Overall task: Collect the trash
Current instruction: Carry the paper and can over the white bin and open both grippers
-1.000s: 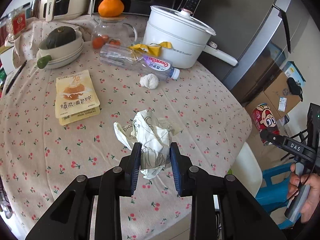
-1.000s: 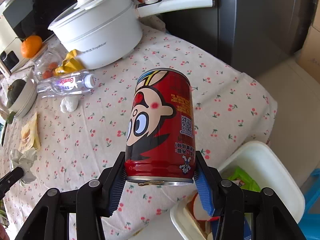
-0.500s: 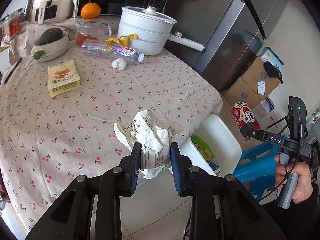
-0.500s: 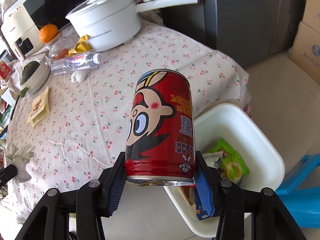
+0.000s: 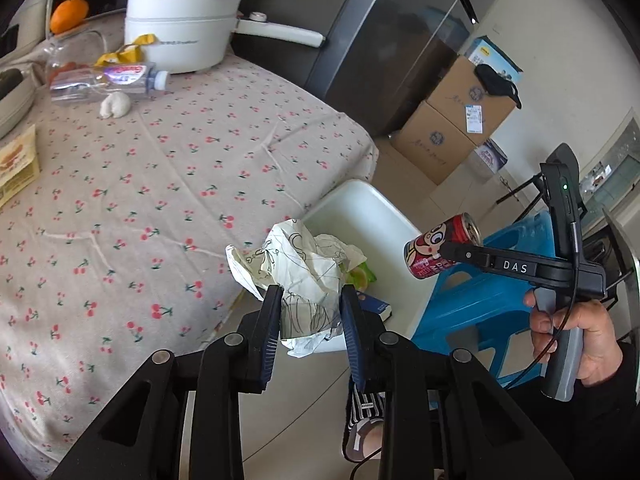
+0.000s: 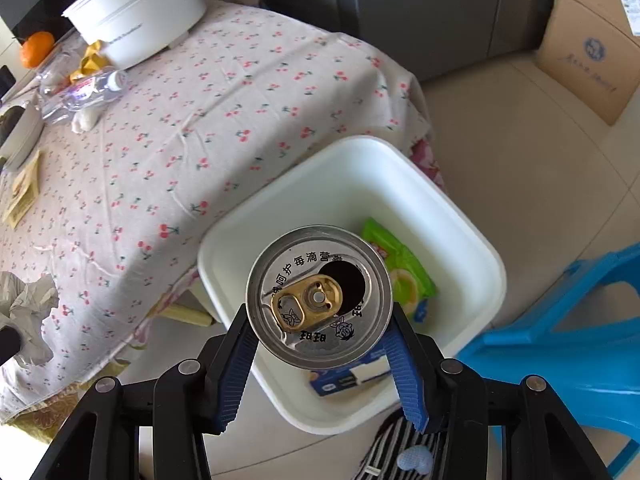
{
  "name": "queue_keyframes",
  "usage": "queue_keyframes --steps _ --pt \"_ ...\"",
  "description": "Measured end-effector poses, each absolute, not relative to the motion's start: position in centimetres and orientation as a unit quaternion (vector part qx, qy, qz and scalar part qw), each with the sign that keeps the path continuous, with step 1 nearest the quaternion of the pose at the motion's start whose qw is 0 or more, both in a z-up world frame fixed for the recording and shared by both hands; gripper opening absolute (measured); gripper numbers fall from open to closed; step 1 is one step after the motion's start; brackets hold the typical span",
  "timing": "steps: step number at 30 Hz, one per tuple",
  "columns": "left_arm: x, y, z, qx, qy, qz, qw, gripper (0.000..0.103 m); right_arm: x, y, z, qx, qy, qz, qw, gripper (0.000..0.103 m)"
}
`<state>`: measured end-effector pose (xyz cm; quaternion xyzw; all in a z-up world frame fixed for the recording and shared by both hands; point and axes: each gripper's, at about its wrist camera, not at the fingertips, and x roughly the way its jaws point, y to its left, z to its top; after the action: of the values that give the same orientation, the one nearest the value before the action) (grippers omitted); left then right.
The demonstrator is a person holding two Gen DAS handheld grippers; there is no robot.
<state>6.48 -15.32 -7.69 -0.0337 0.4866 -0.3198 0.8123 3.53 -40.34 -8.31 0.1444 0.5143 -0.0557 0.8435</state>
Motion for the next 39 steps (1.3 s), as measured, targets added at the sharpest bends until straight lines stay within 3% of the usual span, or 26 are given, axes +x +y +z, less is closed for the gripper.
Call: queue_keyframes --steps 9,17,23,25,31,39 --pt "7.3 -26.1 -11.9 0.015 0.5 -0.373 0.781 0.033 3.4 -45.0 -10.0 0.157 0.522 -0.082 0.834 0.055" --pt "8.9 -30.2 -15.7 0.031 0.514 -0.376 0.77 0.036 3.6 -48.0 -10.8 0.17 0.525 -0.095 0.828 0.055" --pt "9.4 -30.6 -16.0 0.045 0.523 -0.353 0.774 0.052 3.7 -48.8 -11.1 0.171 0.528 -0.097 0.826 0.055" --pt "9.3 -30.1 -15.5 0.051 0.52 -0.348 0.778 0.064 3.9 -48.9 -11.1 0.17 0.527 -0.096 0.827 0.055" --pt "8.8 -27.0 -13.5 0.072 0.506 -0.322 0.797 0.079 5.4 -48.4 -12.3 0.157 0.545 -0.109 0.816 0.055" --pt "8.9 -19.9 -11.2 0.07 0.495 -0.266 0.824 0.086 6.7 -46.9 -13.4 0.131 0.561 -0.117 0.809 0.055"
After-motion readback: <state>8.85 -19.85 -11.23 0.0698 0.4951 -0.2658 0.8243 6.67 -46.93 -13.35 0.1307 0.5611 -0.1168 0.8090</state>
